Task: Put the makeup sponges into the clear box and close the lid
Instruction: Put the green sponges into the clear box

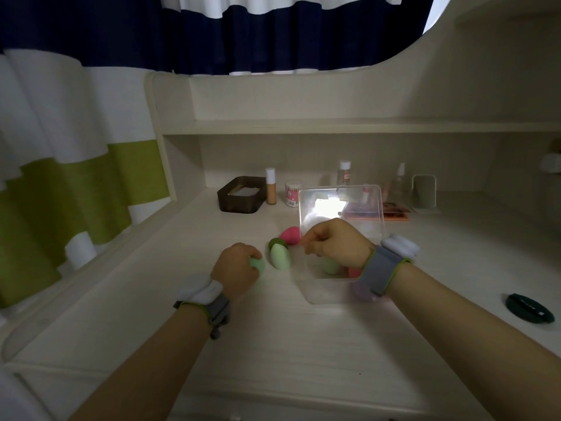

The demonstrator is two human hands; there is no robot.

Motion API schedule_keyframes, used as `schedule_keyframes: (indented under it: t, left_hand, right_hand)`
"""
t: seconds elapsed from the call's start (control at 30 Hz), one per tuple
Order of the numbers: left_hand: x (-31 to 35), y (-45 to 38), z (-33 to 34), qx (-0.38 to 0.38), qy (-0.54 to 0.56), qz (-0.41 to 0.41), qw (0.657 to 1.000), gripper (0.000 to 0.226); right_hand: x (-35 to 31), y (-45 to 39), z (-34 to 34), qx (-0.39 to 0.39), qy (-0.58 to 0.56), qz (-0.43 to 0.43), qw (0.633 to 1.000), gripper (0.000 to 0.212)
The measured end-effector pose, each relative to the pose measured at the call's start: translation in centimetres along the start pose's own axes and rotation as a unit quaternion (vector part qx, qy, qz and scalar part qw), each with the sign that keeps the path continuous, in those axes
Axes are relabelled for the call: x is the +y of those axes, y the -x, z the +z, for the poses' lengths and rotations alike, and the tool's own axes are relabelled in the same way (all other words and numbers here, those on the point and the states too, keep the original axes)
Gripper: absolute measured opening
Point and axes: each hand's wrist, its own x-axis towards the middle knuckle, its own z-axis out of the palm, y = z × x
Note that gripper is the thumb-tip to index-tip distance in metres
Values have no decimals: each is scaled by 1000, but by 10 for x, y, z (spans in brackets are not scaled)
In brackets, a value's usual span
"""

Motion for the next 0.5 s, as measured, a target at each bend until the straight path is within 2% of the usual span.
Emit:
schedule_keyframes:
  t: [0.07, 0.17, 0.3, 0.5]
  left_hand:
    - [7, 1, -3, 53, 62, 23, 996, 27]
    - [20, 1, -4, 76, 135, 61, 986, 29]
    - [37, 4, 0, 67, 170, 110, 977, 22]
    - [56, 10, 14, 34, 220, 139, 965, 21]
  right_hand:
    - [0, 1, -2, 1, -6, 13, 1000, 18]
    - [0, 2, -4, 11, -38, 35, 999, 14]
    - [0, 3, -5, 21, -75, 48, 996, 15]
    - [4, 8, -14, -34, -131, 71, 988, 14]
